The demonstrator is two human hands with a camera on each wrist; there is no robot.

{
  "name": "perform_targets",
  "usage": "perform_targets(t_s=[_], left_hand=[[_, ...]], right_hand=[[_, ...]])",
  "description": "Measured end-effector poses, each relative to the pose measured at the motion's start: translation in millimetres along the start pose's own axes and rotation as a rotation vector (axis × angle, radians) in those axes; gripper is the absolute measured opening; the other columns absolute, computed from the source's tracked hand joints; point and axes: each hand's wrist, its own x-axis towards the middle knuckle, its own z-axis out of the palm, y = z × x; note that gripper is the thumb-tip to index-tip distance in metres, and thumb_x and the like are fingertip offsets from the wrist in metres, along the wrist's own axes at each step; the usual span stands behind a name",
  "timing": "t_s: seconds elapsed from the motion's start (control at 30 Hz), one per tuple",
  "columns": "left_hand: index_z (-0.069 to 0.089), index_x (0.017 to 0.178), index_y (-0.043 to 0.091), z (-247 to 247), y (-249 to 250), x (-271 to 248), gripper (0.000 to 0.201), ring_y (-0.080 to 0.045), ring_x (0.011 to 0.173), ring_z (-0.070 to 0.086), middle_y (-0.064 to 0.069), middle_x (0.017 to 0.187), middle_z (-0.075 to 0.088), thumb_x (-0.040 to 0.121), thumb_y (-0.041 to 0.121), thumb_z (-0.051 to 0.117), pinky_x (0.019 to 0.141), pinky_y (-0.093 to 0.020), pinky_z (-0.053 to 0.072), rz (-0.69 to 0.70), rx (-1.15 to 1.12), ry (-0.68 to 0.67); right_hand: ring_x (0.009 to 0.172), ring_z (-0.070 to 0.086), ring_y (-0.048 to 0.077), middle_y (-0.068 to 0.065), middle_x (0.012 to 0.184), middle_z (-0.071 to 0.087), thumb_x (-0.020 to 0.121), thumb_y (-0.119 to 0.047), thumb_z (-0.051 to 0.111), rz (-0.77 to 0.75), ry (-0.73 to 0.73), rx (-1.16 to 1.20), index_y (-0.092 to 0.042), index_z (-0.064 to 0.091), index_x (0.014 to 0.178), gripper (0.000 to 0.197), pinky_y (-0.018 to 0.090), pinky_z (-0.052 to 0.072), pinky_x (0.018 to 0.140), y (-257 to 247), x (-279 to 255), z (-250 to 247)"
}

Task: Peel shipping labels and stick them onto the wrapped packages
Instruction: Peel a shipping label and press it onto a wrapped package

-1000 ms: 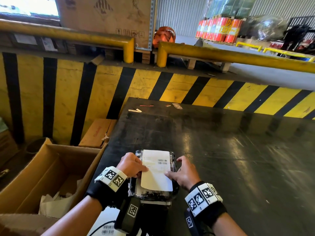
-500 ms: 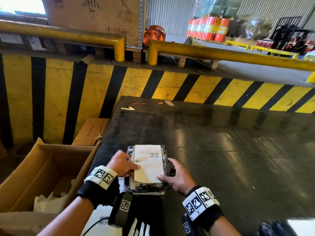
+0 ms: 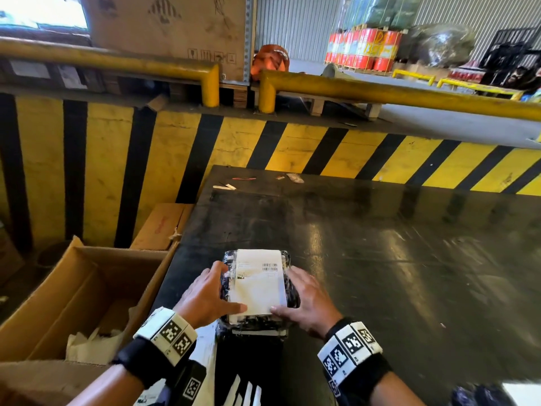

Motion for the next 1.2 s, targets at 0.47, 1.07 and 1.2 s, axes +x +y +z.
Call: perform_targets(t_s=[0.47, 1.07, 1.2], left_hand=[[0.016, 0.143, 0.052, 6, -6, 6, 0.081, -0.020, 0.121, 0.043, 0.002, 0.136, 0.037, 0.078, 0.055, 0.064, 0.102, -0.036, 0.042, 0.103, 0.015, -0.192], [0.015, 0.141, 0.056, 8, -7, -2, 0.074, -0.026, 0.138, 0.032, -0.004, 0.155, 0.021, 0.080, 0.059, 0.058, 0.109, -0.040, 0.035, 0.144, 0.054, -0.174], [0.020, 0.141, 0.053, 10, -10, -2, 0.074, -0.020, 0.131, 0.040, 0.001, 0.150, 0.030, 0.079, 0.058, 0.060, 0.105, -0.036, 0.041, 0.176, -0.016, -0.158]], right_hand=[[0.148, -0.003, 0.018, -0.006, 0.160, 0.007, 0.069, -0.071, -0.018, 0.004, -0.076, -0.499, -0.022, 0.012, 0.151, 0.100, 0.050, -0.012, 0.114, -6, 67, 3], [0.148, -0.001, 0.018, -0.008, 0.160, 0.004, 0.091, -0.058, -0.003, -0.084, -0.163, -0.508, -0.021, 0.013, 0.151, 0.072, 0.050, -0.010, 0.115, -34, 73, 5], [0.147, 0.000, 0.014, -0.011, 0.160, 0.007, 0.102, -0.041, 0.013, -0.010, -0.256, -0.396, -0.027, 0.018, 0.150, 0.050, 0.051, -0.007, 0.116, -37, 93, -3]])
